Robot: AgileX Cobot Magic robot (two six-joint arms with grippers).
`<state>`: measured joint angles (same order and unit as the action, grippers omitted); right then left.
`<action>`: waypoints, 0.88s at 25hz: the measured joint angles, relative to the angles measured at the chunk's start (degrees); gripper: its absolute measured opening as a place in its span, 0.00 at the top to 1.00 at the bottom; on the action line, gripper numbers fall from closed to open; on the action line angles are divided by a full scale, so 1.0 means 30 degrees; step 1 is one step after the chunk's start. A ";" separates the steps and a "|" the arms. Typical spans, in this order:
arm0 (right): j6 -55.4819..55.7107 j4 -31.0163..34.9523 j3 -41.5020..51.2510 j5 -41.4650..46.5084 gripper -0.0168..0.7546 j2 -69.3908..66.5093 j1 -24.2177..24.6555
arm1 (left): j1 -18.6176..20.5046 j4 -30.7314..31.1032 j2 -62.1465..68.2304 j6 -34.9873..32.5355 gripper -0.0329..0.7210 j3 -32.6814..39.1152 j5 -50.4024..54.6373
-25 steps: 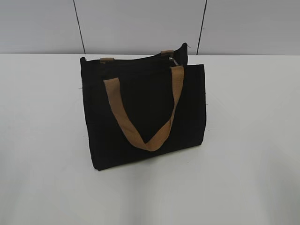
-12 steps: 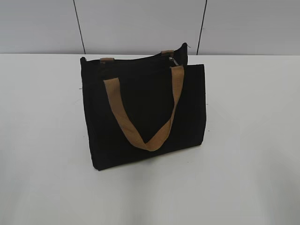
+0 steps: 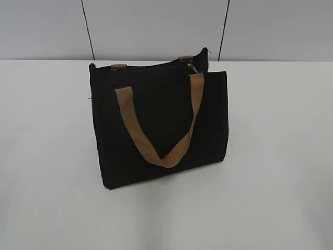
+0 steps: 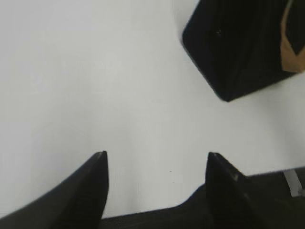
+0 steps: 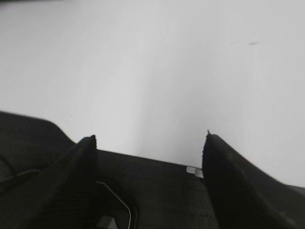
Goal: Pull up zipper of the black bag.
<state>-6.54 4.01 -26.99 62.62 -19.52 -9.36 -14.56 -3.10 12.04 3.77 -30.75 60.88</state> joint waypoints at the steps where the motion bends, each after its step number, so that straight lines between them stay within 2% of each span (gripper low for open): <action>1: 0.0000 0.0020 0.0024 0.0000 0.30 0.0418 0.0851 | 0.0753 0.0000 -0.0255 0.0000 0.32 0.0000 0.0000; 4: 0.0000 0.0050 0.0046 0.0000 0.30 0.2047 0.2904 | 0.2646 -0.0016 -0.1210 0.0000 0.33 0.0000 0.0000; 8: 0.0000 0.0090 0.0046 0.0000 0.30 0.4331 0.4398 | 0.4020 -0.0016 -0.2650 0.0000 0.35 0.0000 0.0000; 12: 0.0000 0.0228 0.0046 0.0019 0.30 0.5639 0.4671 | 0.4162 -0.0038 -0.4013 0.0000 0.37 0.0021 0.0024; 22: 0.0000 0.0510 0.0046 -0.0002 0.30 0.6648 0.4714 | 0.4162 -0.0072 -0.4122 0.0000 0.38 0.0021 0.0026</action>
<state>-6.54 5.55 -26.85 62.62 0.43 4.78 -2.07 -3.31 -0.33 3.77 -30.68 60.96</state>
